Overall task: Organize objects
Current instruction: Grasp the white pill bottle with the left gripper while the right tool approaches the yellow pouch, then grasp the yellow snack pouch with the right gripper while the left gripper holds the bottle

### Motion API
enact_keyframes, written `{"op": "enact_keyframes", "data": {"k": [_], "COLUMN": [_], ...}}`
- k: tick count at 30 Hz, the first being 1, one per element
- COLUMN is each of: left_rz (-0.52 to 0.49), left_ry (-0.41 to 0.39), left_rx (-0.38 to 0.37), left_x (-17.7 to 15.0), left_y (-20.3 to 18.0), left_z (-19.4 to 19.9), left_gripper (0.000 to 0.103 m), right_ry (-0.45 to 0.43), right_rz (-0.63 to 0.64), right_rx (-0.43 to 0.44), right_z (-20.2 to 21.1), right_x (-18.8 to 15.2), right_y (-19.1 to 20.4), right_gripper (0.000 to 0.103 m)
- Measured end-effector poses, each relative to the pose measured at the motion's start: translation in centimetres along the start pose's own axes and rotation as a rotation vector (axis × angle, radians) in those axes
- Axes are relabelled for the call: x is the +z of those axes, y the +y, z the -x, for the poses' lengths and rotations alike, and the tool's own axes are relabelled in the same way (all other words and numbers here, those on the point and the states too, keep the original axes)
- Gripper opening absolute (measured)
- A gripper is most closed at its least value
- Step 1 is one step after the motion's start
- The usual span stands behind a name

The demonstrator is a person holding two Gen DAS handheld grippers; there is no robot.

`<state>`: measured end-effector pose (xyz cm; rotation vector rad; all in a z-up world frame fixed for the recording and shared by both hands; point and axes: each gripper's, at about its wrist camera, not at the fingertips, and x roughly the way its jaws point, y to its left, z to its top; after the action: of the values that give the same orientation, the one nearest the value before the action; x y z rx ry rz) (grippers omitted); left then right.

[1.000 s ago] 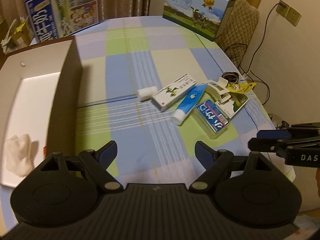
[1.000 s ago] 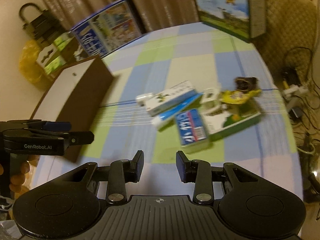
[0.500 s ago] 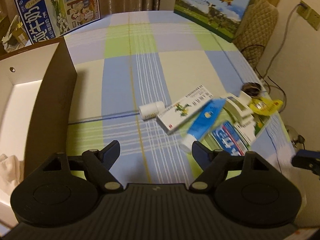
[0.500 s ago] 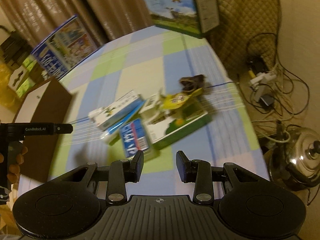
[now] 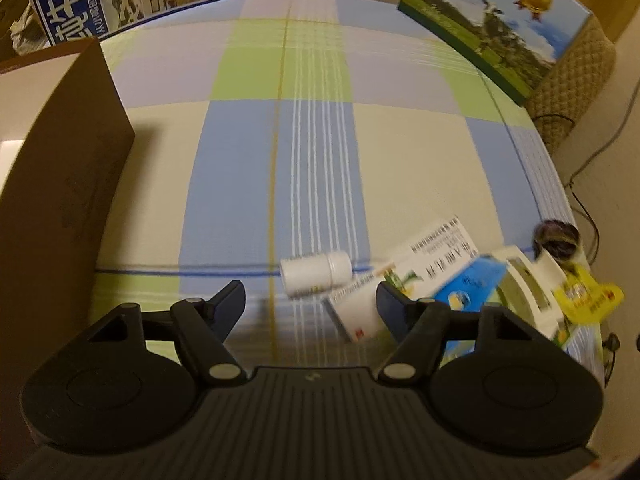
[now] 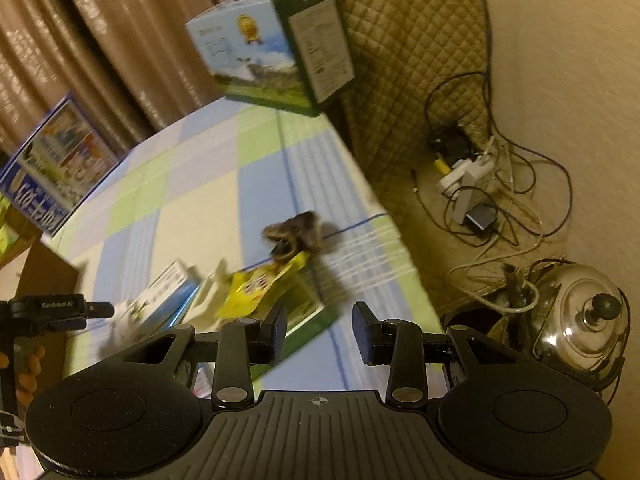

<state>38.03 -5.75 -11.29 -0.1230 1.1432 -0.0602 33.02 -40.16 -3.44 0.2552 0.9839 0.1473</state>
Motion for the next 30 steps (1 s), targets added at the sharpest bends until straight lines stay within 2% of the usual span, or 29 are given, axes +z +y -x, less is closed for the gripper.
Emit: {"op": "enact_keyframes", "data": {"k": [7, 11, 14, 17, 19, 20, 23, 26, 30], "left_rz": [0.052, 0.069, 0.064, 0.036, 0.008, -0.008, -0.025, -0.046, -0.065], "left_ry": [0.036, 0.059, 0.078, 0.064, 0.049, 0.043, 0.024, 0.002, -0.015], "left_rx": [0.014, 0.022, 0.033, 0.048, 0.062, 0.067, 0.07, 0.105, 0.123], "left_x": [1.7, 2.2, 2.2, 2.0, 1.8, 1.6, 0.9, 0.0, -0.9], "left_y": [0.3, 0.4, 0.2, -0.1, -0.3, -0.4, 0.0, 0.6, 1.9], "left_z": [-2.8, -4.0, -4.8, -4.8, -4.5, -4.4, -4.1, -3.6, -2.6], "left_gripper": [0.067, 0.063, 0.056, 0.055, 0.043, 0.043, 0.043, 0.043, 0.043], "right_ry": [0.003, 0.013, 0.017, 0.022, 0.02, 0.017, 0.007, -0.003, 0.008], "right_rz": [-0.031, -0.038, -0.039, -0.037, -0.037, -0.04, -0.061, -0.098, -0.191], "right_rx": [-0.024, -0.029, -0.026, -0.022, -0.014, -0.008, 0.023, 0.074, 0.165], "right_z": [-1.0, -1.6, -2.0, -2.3, -2.5, -2.5, -2.5, -2.5, -3.0], "right_x": [0.7, 0.9, 1.0, 1.1, 1.2, 1.2, 1.6, 2.0, 2.4], "right_y": [-1.0, -1.3, -1.2, -1.1, -0.9, -0.8, -0.7, -0.9, -1.1], "right_gripper": [0.033, 0.033, 0.034, 0.034, 0.034, 0.034, 0.034, 0.034, 0.045]}}
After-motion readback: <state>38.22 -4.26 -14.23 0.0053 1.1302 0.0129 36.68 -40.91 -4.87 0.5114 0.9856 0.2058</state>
